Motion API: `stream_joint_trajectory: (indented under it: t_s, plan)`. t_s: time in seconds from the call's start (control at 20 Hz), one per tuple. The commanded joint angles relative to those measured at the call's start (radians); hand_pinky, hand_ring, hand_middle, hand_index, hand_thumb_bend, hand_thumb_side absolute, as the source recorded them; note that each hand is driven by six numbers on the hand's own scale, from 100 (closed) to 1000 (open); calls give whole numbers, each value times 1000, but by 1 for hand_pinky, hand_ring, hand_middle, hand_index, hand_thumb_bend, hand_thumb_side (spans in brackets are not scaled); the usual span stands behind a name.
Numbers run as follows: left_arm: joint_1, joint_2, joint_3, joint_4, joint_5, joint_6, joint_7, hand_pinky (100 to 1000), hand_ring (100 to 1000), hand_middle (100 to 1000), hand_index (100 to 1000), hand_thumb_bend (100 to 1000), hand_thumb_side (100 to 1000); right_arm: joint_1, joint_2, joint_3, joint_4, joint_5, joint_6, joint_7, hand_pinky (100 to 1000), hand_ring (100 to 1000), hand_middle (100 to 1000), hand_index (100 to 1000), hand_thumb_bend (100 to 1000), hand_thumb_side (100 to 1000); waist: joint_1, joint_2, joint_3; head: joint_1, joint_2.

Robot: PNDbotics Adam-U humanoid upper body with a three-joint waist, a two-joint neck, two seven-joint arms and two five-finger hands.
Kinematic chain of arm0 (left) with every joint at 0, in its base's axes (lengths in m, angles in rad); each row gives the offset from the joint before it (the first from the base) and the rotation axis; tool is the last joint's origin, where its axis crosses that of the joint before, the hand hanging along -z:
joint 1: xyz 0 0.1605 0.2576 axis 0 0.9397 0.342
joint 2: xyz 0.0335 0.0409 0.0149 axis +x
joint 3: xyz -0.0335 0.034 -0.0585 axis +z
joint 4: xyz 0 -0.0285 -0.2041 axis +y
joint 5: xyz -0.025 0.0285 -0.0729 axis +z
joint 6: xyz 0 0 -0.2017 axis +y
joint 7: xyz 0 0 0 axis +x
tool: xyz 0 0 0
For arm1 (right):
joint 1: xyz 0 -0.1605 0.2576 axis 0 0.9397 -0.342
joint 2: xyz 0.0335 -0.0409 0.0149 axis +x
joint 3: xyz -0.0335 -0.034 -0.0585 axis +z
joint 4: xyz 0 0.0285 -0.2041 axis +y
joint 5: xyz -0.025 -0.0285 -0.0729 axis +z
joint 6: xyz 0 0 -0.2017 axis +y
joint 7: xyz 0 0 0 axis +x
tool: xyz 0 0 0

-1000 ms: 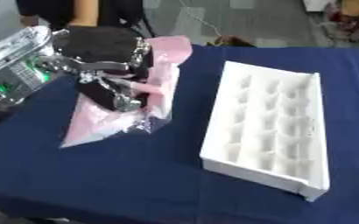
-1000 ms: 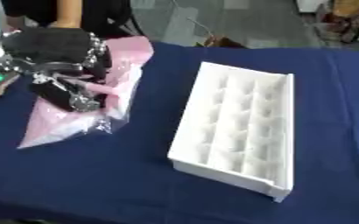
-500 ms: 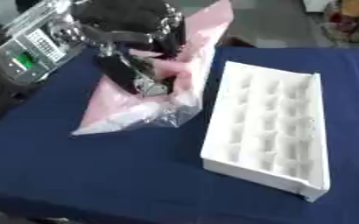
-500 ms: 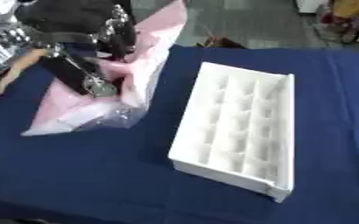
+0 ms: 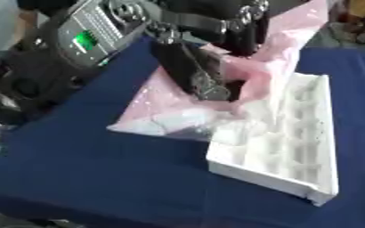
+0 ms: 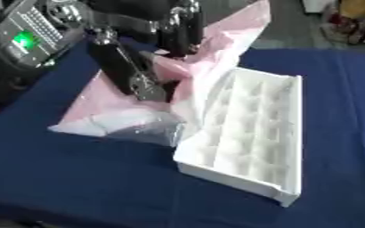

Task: Pick up objects on the table and place them in the box.

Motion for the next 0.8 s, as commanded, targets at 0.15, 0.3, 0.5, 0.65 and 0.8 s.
stream_joint_trajectory:
  t_s: [0.15,0.3,0.5,0.65,0.8]
  plan:
    - [-24,-7,-8,-10,-8,11,-12,100,100,100,174,100,393,-12,-11,-1,-13,-5,-1,4,591,686,804,939,100,696,-5,-7,-4,13,-1]
    - [-34,-24,-19,-10,-17,15,-16,100,100,100,175,100,392,-13,-9,2,-13,-6,-3,6,591,686,804,939,100,696,-8,-6,-8,20,-1]
    - [-67,-63,-38,-3,-75,8,-15,100,100,100,178,100,385,-22,-4,9,-14,-11,-7,12,591,686,803,939,100,690,-12,1,-24,42,-1]
    - [-89,-97,-57,36,-148,-8,0,100,100,100,180,100,381,-34,4,19,-15,-16,-12,19,591,686,804,939,100,696,-16,12,-45,66,-2]
    - [-98,-121,-78,93,-245,-42,37,100,100,100,181,100,376,-49,12,27,-17,-22,-17,26,591,686,803,939,100,697,-17,27,-73,83,-15]
